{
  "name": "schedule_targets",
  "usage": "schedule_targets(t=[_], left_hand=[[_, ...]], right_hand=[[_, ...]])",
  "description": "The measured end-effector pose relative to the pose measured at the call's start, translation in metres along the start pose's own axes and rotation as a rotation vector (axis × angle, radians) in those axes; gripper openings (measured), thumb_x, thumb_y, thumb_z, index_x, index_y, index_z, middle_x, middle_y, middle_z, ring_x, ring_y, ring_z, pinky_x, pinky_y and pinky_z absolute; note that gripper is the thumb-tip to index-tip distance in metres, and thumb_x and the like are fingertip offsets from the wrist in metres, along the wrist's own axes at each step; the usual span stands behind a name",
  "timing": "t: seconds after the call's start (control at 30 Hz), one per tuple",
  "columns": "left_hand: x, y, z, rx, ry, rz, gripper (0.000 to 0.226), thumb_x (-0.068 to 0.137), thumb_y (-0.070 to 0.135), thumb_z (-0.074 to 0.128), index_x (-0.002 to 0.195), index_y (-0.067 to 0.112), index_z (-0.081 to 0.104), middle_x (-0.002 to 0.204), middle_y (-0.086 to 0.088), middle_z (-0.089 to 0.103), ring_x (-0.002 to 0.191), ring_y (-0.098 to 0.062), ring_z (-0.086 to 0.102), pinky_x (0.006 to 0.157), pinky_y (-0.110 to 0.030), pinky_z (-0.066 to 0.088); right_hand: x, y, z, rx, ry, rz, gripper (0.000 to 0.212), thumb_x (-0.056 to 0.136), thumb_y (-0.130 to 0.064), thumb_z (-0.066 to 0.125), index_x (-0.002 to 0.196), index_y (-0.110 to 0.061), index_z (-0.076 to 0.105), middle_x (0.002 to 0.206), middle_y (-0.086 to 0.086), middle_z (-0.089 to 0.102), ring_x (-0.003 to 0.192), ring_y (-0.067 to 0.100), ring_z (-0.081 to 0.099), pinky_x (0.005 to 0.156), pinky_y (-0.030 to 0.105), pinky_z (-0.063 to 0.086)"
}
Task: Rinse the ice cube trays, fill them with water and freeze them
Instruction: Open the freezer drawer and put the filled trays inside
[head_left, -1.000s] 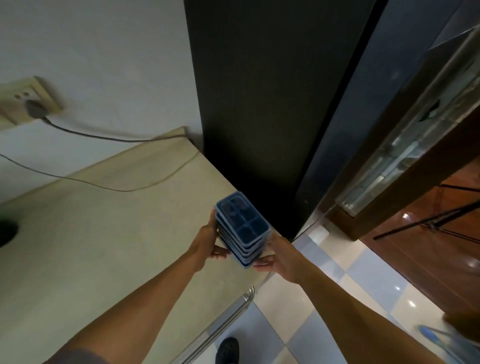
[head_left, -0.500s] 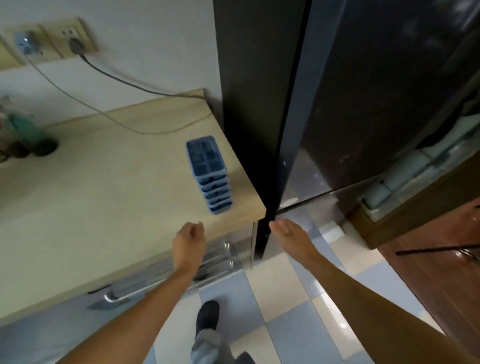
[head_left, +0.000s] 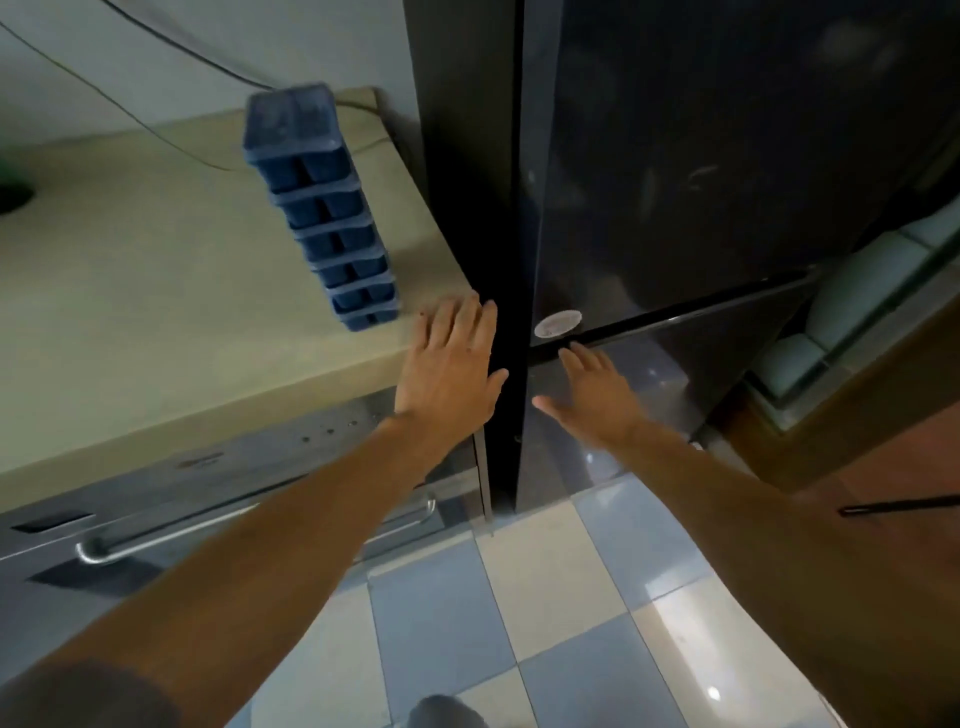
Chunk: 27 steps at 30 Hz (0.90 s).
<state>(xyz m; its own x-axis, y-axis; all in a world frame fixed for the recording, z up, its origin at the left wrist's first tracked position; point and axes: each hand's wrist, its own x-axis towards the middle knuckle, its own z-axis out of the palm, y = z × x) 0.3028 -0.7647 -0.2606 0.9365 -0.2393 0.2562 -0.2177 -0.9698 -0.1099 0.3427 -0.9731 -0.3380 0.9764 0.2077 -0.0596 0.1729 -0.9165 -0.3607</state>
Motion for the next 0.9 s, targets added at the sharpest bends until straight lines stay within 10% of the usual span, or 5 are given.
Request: schedule_targets(t=[0.33,0.6,0.77,0.9], left_hand=[[0.016,0.006,0.077,0.241,0.690,-0.074,0.049,0.089,0.045,0.059,0.129,0.017,0.052,0.124,-0.007,0.060,0.108,-0.030,0.054,0.097,-0.045,0.039],[0.009,0.023,0.059,0.219,0.535,-0.170,0.055,0.088,0.039,0.067,0.134,0.014,0.049,0.128,-0.009,0.059,0.117,-0.034,0.051,0.103,-0.050,0.038],[0.008,0.022,0.062,0.237,0.551,-0.161,0.061,0.085,0.040,0.070,0.135,0.014,0.048,0.132,-0.007,0.057,0.121,-0.031,0.050,0.104,-0.047,0.034],[0.002,0.021,0.053,0.203,0.497,-0.150,0.067,0.086,0.046,0.069,0.141,0.017,0.044,0.140,-0.004,0.054,0.130,-0.029,0.048,0.107,-0.045,0.034]], right_hand=[[0.029,0.030,0.054,-0.206,0.494,-0.209,0.076,0.091,-0.070,0.051,0.135,-0.008,0.057,0.137,0.012,0.058,0.131,0.036,0.046,0.098,0.051,0.045],[-0.041,0.073,0.073,-0.133,0.288,-0.154,0.057,0.095,-0.067,0.052,0.121,-0.017,0.044,0.099,0.003,0.061,0.101,0.031,0.062,0.069,0.036,0.039],[-0.017,0.045,0.056,-0.092,0.431,-0.302,0.080,0.095,-0.068,0.049,0.153,-0.014,0.034,0.156,0.005,0.039,0.147,0.027,0.031,0.115,0.047,0.035],[-0.001,0.033,0.065,-0.154,0.350,-0.266,0.088,0.096,-0.068,0.049,0.159,-0.012,0.023,0.165,0.008,0.024,0.155,0.030,0.014,0.124,0.051,0.018]])
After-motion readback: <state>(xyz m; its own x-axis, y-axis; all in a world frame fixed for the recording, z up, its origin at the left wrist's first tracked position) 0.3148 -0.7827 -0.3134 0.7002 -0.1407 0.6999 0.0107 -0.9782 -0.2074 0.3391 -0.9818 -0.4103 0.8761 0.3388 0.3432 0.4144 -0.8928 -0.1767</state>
